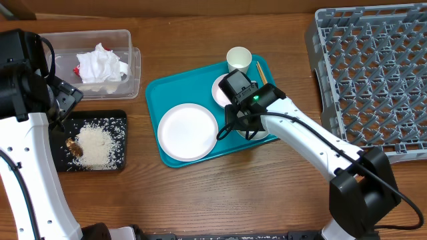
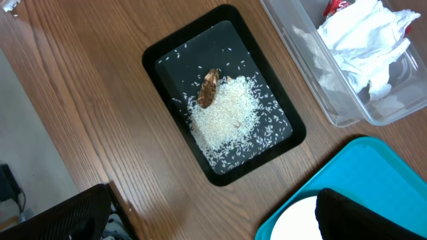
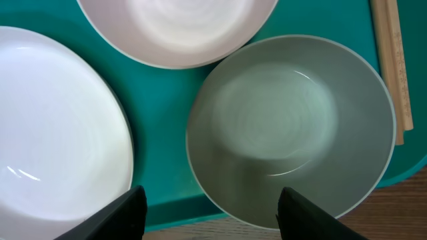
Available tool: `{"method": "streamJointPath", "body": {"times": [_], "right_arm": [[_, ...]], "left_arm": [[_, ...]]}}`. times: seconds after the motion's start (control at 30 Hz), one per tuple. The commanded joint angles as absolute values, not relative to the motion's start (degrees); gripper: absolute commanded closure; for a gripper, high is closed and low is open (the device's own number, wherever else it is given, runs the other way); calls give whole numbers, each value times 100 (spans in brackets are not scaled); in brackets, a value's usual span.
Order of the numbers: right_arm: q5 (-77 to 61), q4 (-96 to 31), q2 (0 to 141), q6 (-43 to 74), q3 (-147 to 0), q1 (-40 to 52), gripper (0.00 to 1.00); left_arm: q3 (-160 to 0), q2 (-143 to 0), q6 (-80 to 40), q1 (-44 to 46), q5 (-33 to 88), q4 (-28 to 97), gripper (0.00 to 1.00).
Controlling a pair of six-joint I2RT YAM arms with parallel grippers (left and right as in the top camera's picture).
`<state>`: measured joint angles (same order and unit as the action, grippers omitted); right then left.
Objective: Sort waste into correct bins and load items into the dishwasher
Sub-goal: 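Lower the right gripper and grasp the grey-green bowl's rim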
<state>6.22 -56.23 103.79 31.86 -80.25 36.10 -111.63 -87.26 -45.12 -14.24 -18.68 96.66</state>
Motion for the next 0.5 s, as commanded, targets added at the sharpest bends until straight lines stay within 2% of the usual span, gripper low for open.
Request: {"method": "streamJointPath", "body": {"times": [0.0, 0.33, 0.47], "right_arm": [[727, -5588, 10569, 3306, -7988, 3605, 35], [506, -5391, 10947, 3310, -7985, 3614, 36], [510, -5315, 11170, 3308, -7985, 3671, 44]], "left_arm": [[-11153, -8735, -4650, -1424, -1944, 9679, 0], [-11153, -8735, -4650, -1424, -1944, 9679, 0], [-11153, -8735, -4650, -1424, -1944, 9679, 0]]}}
